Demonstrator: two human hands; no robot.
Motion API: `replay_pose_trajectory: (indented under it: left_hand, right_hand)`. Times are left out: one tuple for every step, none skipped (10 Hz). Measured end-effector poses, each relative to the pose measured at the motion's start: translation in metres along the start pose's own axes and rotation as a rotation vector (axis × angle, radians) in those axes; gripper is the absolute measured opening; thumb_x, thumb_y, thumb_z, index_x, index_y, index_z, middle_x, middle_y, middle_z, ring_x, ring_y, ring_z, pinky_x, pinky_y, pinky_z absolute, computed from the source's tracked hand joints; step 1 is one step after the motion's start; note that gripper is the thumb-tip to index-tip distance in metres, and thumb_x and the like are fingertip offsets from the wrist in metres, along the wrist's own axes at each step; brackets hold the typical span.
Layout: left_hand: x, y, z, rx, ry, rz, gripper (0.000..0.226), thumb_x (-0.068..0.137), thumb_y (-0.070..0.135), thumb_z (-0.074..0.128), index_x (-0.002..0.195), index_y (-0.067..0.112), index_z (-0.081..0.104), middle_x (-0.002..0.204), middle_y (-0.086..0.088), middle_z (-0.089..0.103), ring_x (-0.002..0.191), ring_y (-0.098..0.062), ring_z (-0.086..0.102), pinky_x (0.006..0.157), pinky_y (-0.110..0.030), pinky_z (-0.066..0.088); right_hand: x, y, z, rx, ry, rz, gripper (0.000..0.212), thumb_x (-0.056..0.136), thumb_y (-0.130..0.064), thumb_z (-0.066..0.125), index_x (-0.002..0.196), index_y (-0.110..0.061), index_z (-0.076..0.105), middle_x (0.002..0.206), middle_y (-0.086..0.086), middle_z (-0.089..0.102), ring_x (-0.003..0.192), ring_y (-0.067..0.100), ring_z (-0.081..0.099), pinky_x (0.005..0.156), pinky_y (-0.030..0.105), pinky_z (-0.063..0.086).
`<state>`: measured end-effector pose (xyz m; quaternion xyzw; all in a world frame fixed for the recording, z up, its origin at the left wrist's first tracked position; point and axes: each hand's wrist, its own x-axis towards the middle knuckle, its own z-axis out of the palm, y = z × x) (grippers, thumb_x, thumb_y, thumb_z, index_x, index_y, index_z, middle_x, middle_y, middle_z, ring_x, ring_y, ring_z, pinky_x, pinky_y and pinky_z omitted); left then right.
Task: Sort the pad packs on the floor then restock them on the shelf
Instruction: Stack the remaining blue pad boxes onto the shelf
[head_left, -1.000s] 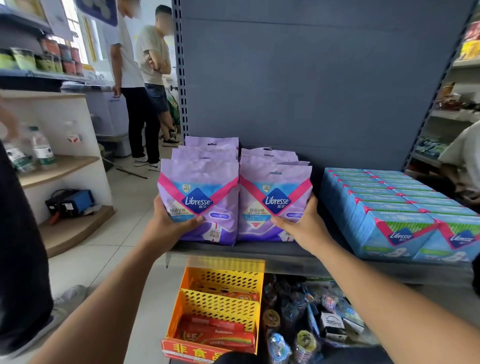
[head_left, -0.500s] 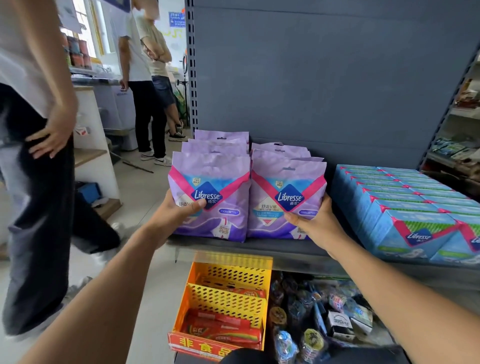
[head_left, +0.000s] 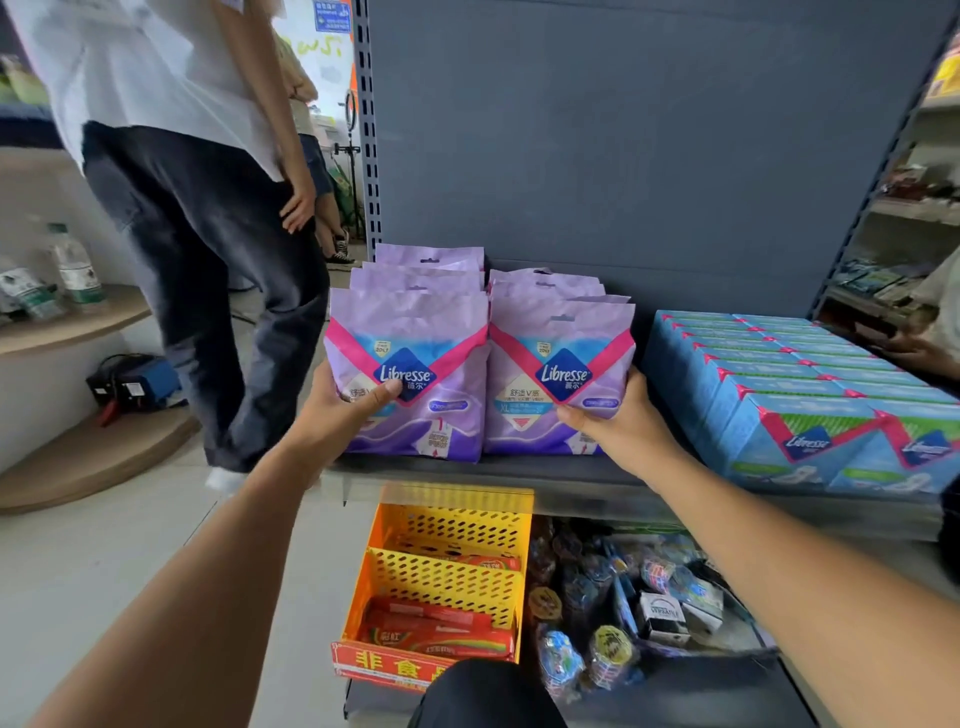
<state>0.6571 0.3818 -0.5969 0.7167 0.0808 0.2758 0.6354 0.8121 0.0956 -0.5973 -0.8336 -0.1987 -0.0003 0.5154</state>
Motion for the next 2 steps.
replay_pose_trajectory:
  left_hand:
    - [-0.008,0.003,0.003,-0.027,0.067,-0.010,0.071,0.084,0.032,0.070,0.142,0.015,0.031,0.123,-0.006,0.063,0.106,-0.020,0.067,0.081,-0.032,0.059]
    - [-0.024,0.018,0.014,0.148,0.244,0.029,0.080,0.088,0.042,0.063,0.150,0.017,0.019,0.141,-0.006,0.047,0.123,-0.017,0.054,0.089,-0.027,0.052]
  right_hand:
    - [-0.011,-0.005,-0.010,-0.062,-0.013,-0.041,0.084,0.079,-0.041,0.078,0.143,-0.021,0.028,0.124,-0.011,0.056,0.099,0.006,0.056,0.067,0.012,0.044]
    - [-0.025,-0.013,-0.022,-0.162,0.017,-0.140,0.079,0.085,-0.041,0.071,0.147,-0.022,0.026,0.134,-0.010,0.053,0.116,0.010,0.055,0.081,0.020,0.049]
